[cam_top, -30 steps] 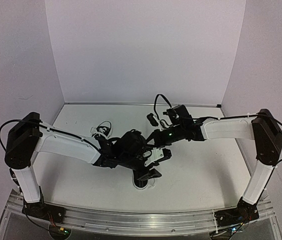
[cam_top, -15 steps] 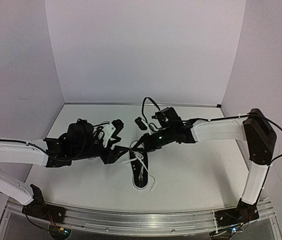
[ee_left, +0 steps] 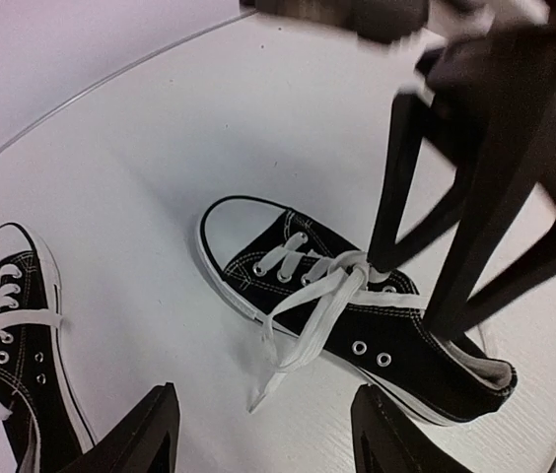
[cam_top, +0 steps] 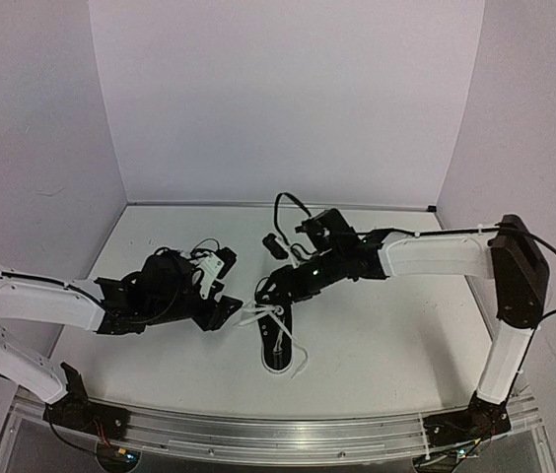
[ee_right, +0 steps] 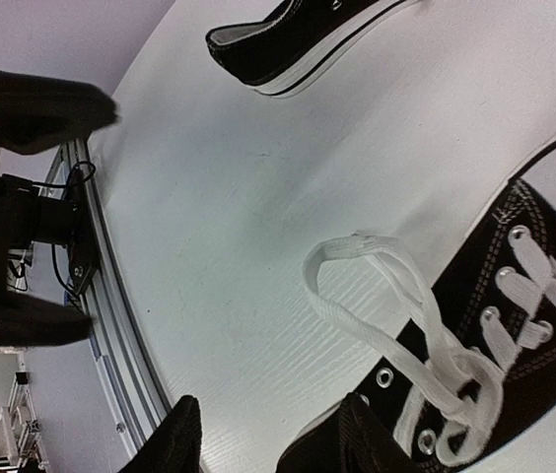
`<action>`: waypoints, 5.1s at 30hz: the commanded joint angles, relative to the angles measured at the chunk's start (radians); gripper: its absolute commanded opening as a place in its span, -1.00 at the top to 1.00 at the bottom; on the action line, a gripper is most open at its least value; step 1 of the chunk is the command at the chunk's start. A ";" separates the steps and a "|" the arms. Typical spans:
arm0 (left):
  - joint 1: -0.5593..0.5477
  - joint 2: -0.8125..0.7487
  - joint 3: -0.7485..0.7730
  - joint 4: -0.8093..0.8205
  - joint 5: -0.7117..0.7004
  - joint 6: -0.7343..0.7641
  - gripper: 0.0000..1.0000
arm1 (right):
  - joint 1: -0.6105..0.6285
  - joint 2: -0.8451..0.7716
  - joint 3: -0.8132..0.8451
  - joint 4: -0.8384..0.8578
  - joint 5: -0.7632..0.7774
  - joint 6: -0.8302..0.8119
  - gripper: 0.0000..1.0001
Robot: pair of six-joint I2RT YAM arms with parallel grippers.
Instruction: Tie the shoes
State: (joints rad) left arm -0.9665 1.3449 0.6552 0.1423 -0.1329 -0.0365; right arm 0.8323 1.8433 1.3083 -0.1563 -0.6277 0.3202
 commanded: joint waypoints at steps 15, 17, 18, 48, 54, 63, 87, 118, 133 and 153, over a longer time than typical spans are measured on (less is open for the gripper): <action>0.040 0.297 0.249 -0.021 0.123 0.035 -0.22 | -0.095 0.124 0.157 -0.200 0.019 -0.185 0.39; 0.043 0.317 0.261 -0.027 0.129 0.035 -0.23 | -0.096 0.134 0.160 -0.204 0.013 -0.192 0.38; 0.044 0.325 0.264 -0.027 0.129 0.035 -0.23 | -0.095 0.137 0.161 -0.206 0.007 -0.195 0.38; 0.060 0.358 0.257 -0.042 0.121 0.064 -0.21 | -0.061 0.245 0.235 -0.259 -0.060 -0.230 0.91; 0.066 0.370 0.259 -0.052 0.119 0.061 -0.19 | -0.060 0.219 0.209 -0.264 -0.051 -0.233 0.97; 0.076 0.372 0.257 -0.059 0.114 0.055 0.01 | -0.061 0.179 0.203 -0.265 -0.048 -0.227 1.00; 0.069 0.172 0.078 0.140 0.282 0.012 0.13 | -0.062 0.114 0.144 -0.242 -0.007 -0.220 1.00; -0.051 0.407 -0.112 0.787 0.213 -0.399 0.16 | -0.064 0.129 0.137 -0.218 -0.012 -0.212 1.00; -0.064 0.587 -0.051 0.968 0.191 -0.503 0.34 | -0.065 0.146 0.149 -0.215 -0.016 -0.208 1.00; -0.064 0.622 -0.068 1.154 0.200 -0.557 1.00 | -0.065 0.143 0.145 -0.216 -0.021 -0.207 1.00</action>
State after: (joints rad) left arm -1.0271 1.9686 0.5869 1.2104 0.1030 -0.5672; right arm 0.7673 1.9846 1.4452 -0.3866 -0.6437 0.1089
